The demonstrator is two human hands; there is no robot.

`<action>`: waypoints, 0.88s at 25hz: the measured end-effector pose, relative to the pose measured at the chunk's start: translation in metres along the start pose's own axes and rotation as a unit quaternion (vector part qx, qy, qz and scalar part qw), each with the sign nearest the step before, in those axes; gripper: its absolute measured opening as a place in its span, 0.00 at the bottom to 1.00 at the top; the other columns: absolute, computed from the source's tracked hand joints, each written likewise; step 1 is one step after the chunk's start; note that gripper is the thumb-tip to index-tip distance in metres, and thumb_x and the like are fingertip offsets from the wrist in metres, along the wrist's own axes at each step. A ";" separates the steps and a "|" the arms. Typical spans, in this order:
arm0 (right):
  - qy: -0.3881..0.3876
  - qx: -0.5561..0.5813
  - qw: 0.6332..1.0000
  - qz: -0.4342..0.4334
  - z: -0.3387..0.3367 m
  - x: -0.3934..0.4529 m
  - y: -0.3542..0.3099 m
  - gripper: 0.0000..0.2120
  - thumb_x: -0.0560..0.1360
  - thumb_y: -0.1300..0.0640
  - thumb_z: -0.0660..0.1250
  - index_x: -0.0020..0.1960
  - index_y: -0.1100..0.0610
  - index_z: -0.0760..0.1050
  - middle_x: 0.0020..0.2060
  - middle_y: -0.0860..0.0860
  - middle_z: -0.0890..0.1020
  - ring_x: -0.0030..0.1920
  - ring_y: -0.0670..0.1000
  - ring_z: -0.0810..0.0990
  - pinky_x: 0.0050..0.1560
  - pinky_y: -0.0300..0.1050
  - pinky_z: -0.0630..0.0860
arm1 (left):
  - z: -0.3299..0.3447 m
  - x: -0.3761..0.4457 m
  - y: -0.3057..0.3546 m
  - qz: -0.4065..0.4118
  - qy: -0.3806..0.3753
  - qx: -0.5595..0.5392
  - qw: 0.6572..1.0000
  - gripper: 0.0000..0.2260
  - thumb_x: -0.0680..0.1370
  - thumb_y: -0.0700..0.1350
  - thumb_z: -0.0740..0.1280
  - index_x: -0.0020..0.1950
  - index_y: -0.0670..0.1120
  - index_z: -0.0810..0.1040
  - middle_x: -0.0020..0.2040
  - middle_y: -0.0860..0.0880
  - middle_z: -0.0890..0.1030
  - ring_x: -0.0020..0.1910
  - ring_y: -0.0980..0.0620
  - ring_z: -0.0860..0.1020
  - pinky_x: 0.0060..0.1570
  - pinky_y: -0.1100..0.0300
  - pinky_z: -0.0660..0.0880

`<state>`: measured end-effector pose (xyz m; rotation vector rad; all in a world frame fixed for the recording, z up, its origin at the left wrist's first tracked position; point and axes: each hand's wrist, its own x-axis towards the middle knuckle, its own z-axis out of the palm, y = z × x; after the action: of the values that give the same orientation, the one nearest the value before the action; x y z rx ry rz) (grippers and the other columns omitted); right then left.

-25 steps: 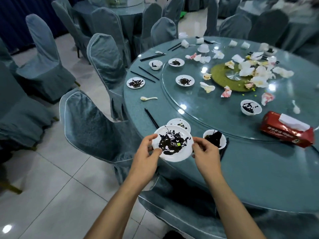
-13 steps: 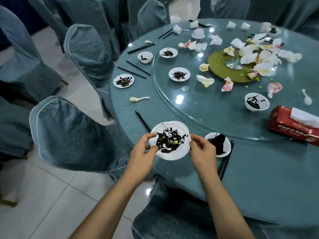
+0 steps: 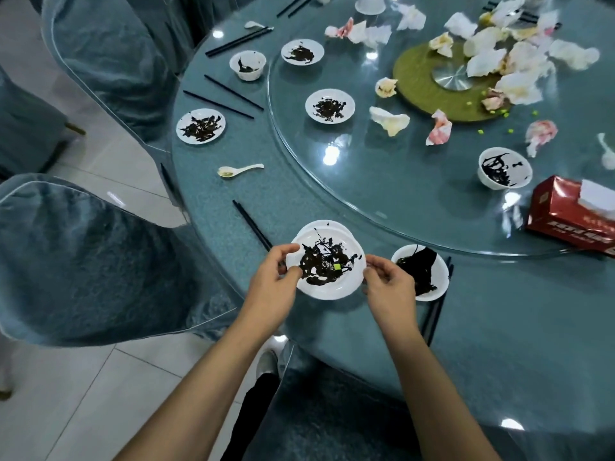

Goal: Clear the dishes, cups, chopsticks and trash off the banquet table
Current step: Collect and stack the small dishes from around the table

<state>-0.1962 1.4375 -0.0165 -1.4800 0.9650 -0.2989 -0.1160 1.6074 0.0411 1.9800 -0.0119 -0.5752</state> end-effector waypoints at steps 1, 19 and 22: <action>0.002 -0.005 1.000 0.005 0.002 0.006 0.001 0.12 0.77 0.62 0.67 0.44 0.46 0.83 0.42 0.42 0.87 0.45 0.44 0.85 0.58 0.55 0.81 | 0.001 0.007 -0.003 -0.001 -0.005 0.004 1.000 0.16 0.79 0.38 0.64 0.60 0.57 0.78 0.55 0.43 0.81 0.45 0.50 0.77 0.53 0.52 0.76; 0.003 -0.100 0.994 0.048 0.038 0.048 0.018 0.16 0.74 0.64 0.66 0.40 0.42 0.79 0.35 0.40 0.84 0.42 0.47 0.84 0.54 0.50 0.80 | 0.031 0.086 -0.040 -0.075 -0.073 0.020 0.994 0.18 0.69 0.53 0.63 0.59 0.60 0.77 0.56 0.49 0.82 0.53 0.49 0.80 0.55 0.54 0.76; 0.002 -0.110 0.993 0.042 0.039 0.051 0.018 0.17 0.74 0.63 0.65 0.39 0.41 0.79 0.33 0.38 0.84 0.38 0.43 0.82 0.50 0.47 0.80 | 0.031 0.090 -0.042 -0.073 -0.080 0.025 0.994 0.18 0.71 0.52 0.64 0.60 0.58 0.78 0.57 0.50 0.82 0.56 0.48 0.79 0.59 0.52 0.75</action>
<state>-0.1446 1.4315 -0.0587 -1.6332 1.0879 -0.1377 -0.0590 1.5781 -0.0410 1.9885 0.0192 -0.8347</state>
